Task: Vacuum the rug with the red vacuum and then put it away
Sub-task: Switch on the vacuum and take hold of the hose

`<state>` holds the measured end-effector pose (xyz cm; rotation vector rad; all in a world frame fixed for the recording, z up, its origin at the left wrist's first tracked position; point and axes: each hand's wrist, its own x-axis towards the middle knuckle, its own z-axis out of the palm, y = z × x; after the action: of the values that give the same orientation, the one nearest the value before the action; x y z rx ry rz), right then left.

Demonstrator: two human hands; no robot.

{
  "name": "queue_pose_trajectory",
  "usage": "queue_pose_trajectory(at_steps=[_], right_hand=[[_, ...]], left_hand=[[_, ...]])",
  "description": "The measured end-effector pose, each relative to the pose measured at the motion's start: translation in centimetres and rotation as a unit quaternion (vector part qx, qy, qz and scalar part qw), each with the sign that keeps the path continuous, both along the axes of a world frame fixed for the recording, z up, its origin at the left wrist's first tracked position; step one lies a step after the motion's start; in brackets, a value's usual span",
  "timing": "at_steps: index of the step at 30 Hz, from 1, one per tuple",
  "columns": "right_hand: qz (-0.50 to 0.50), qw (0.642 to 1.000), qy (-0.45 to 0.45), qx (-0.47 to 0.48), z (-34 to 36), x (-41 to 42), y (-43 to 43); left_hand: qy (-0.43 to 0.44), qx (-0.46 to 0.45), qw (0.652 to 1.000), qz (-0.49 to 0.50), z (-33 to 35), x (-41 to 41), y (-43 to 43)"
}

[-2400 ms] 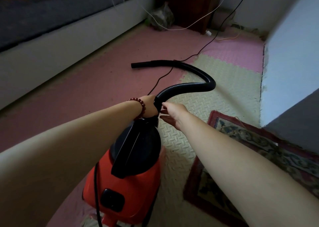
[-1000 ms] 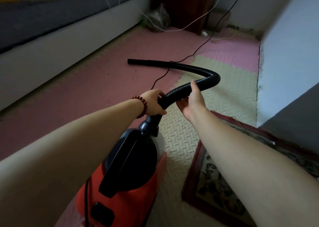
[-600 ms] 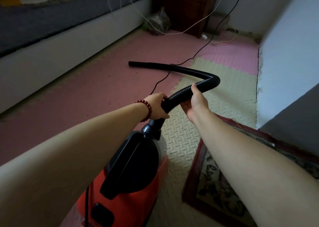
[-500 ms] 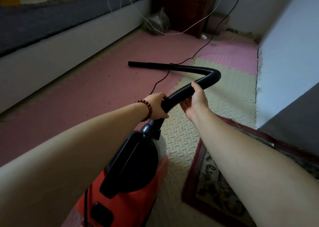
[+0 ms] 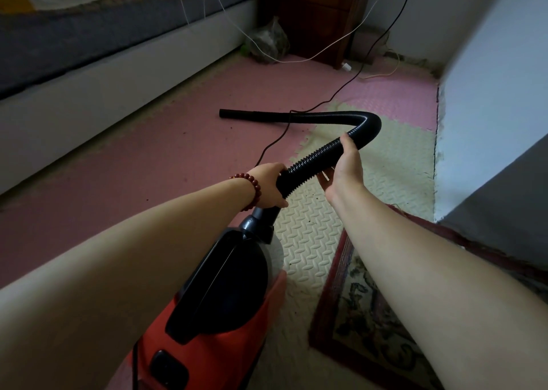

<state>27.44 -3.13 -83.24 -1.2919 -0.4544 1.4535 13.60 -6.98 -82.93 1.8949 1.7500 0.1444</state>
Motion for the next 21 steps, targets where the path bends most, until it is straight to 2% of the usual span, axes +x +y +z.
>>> queue_pose_trajectory(at_steps=[6,15,21], right_hand=[[-0.028,0.999,0.029,0.017,0.8,0.1,0.0],[-0.038,0.997,-0.002,0.063,2.6,0.1,-0.2],[-0.020,0.995,-0.065,0.077,4.2,-0.4,-0.9]], left_hand=[[0.011,0.000,1.000,-0.002,-0.1,0.1,-0.1],[0.016,0.028,0.999,0.034,-0.9,0.7,-0.2],[0.018,0.031,0.998,0.044,-0.8,1.0,-0.1]])
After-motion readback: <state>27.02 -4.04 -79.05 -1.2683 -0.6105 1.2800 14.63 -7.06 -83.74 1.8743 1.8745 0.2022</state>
